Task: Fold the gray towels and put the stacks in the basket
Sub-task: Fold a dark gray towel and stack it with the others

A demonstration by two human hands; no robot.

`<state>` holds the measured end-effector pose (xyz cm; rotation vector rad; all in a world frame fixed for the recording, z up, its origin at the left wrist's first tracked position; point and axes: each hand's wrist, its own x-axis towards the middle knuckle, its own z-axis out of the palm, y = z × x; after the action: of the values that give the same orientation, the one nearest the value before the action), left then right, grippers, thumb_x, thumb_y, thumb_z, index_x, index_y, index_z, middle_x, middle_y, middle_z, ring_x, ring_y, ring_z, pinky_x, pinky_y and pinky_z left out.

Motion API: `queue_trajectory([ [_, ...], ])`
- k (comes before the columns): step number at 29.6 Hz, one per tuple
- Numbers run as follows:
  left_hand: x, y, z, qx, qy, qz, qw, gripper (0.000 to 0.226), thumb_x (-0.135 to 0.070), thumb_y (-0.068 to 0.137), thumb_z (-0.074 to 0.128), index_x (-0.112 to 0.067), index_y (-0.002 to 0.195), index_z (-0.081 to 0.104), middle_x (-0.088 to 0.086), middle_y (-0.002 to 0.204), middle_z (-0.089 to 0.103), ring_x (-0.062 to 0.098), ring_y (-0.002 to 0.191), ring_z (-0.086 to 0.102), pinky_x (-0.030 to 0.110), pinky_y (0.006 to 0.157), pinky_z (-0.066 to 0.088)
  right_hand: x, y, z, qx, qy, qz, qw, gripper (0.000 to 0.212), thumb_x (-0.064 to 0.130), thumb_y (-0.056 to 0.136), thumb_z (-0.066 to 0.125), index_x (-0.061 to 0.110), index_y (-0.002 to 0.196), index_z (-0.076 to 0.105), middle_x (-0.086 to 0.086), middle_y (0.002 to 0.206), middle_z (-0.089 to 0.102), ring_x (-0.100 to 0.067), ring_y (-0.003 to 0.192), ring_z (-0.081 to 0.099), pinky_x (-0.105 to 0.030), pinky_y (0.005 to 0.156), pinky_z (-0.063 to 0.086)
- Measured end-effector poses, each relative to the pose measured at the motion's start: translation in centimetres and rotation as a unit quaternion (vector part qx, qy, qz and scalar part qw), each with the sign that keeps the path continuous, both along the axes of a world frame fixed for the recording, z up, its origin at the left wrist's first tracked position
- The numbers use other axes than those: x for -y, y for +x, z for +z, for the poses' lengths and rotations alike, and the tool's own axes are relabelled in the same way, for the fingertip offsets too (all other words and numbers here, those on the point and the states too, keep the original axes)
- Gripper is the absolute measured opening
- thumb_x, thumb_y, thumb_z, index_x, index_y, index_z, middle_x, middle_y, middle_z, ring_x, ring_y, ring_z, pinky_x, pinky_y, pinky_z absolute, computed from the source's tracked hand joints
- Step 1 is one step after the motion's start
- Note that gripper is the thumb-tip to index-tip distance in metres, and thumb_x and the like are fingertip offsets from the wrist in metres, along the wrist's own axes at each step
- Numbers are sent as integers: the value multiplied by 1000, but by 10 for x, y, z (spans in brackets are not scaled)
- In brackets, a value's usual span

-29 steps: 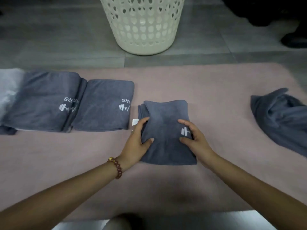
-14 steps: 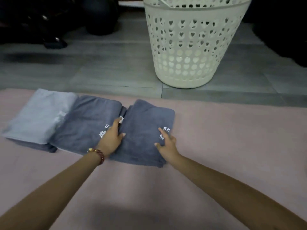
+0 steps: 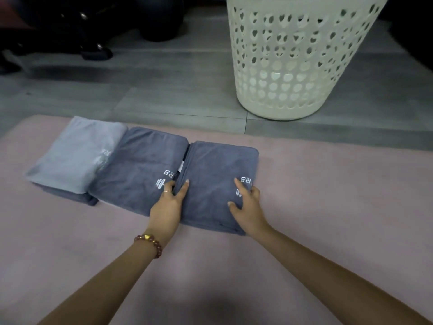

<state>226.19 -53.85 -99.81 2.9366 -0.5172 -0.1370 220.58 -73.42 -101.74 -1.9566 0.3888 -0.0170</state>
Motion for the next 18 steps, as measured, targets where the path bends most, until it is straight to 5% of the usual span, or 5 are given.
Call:
queue_trajectory([
  [3,-1,-1,0,121,66,-49,989,64,8,63,75,-7,123,59,27,130,48,43,106,51,48,77,53,4,-10,5,-4,-19,4,1000,57,19,90,60,26,142,36,-8,145,9,-16,137,19,-8,102,12],
  [6,14,-12,7,247,64,-105,961,49,6,63,59,-10,110,65,26,130,44,38,105,42,49,86,40,31,-36,10,35,-35,45,998,44,24,88,58,46,124,45,-7,138,14,-17,130,27,-15,107,21],
  [8,36,-26,15,263,14,-161,951,45,2,63,51,-11,104,64,23,130,41,36,106,39,45,88,31,72,-68,16,54,-79,58,994,47,25,83,53,59,112,44,-1,131,20,-8,108,41,-11,98,33],
  [13,128,-65,33,221,-68,-295,927,35,0,61,62,-12,94,64,19,119,57,30,106,40,37,86,28,209,-187,29,-19,-260,-62,963,51,-6,83,57,26,122,50,-3,128,30,-24,102,49,-6,82,34],
  [18,246,-119,52,208,-130,-494,834,32,-17,74,35,-14,88,64,8,107,63,24,99,45,33,81,33,320,-330,41,-158,-349,-317,868,62,8,75,75,2,131,48,-26,134,38,-45,124,38,-45,102,31],
])
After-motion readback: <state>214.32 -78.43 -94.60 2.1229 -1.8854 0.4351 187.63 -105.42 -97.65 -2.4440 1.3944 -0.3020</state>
